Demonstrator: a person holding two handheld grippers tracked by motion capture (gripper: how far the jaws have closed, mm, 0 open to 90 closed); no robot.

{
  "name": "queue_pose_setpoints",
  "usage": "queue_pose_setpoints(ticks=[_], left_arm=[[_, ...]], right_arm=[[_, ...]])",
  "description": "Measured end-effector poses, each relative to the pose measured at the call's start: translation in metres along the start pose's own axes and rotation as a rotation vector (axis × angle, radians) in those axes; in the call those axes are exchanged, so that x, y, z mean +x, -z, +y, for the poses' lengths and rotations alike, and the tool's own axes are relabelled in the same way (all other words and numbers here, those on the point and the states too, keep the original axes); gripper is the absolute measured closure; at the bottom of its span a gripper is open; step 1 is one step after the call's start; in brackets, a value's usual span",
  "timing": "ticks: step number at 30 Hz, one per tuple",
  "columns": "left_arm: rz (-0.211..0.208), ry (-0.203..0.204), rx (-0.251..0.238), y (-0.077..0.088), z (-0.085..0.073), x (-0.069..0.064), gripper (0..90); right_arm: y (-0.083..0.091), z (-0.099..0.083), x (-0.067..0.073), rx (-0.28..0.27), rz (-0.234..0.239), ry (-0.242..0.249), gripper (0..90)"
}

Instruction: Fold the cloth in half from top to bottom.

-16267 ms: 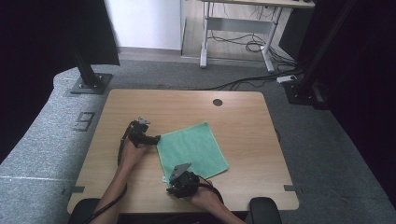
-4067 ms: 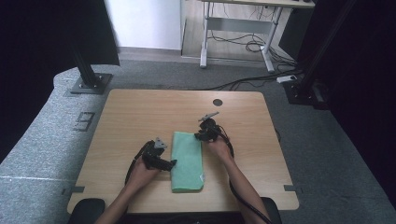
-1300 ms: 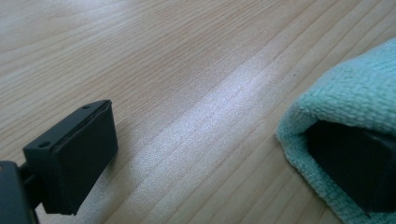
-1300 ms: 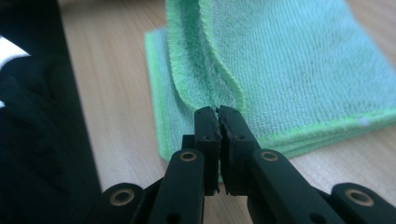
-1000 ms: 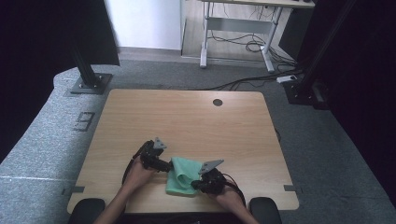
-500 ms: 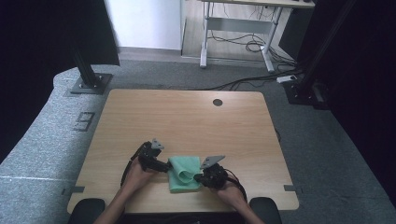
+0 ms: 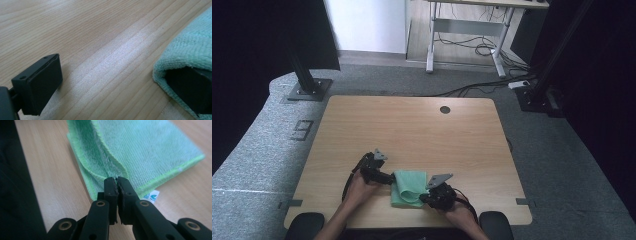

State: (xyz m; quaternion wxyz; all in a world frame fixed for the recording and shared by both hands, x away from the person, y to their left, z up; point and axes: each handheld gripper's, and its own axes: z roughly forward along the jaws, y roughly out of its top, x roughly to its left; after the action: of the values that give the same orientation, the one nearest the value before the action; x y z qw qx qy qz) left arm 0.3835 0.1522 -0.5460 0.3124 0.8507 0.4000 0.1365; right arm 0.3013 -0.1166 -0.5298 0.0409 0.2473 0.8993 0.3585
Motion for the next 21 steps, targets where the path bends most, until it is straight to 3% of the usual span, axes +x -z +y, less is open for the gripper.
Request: queue_pose_setpoints(ticks=[5,7,10,11,14,17,21], left_arm=[[-0.083,-0.079,0.042,0.009,0.005,0.004,3.6],[-0.144,-0.118,0.045,0.02,0.007,0.005,3.9],[-0.245,-0.117,0.012,0.037,0.005,0.01,4.9],[-0.257,-0.117,-0.005,0.042,0.005,0.013,5.2],[-0.216,-0.088,-0.06,0.05,0.013,0.017,6.8],[-0.21,-0.073,-0.092,0.046,0.025,0.012,6.8],[-0.22,-0.11,-0.087,0.035,0.038,-0.004,6.7]], right_arm=[[-0.003,-0.003,-0.001,-0.007,0.003,-0.006,85.2],[-0.003,-0.004,-0.002,-0.01,0.007,-0.011,85.2],[-0.003,-0.004,-0.002,-0.011,0.009,-0.015,85.0],[-0.003,-0.004,-0.002,-0.01,0.009,-0.016,84.9],[-0.003,-0.003,-0.001,-0.011,0.01,-0.013,83.0],[-0.001,0.0,-0.001,-0.017,0.025,-0.025,79.6],[0.008,0.003,-0.002,-0.05,0.043,-0.037,73.8]])
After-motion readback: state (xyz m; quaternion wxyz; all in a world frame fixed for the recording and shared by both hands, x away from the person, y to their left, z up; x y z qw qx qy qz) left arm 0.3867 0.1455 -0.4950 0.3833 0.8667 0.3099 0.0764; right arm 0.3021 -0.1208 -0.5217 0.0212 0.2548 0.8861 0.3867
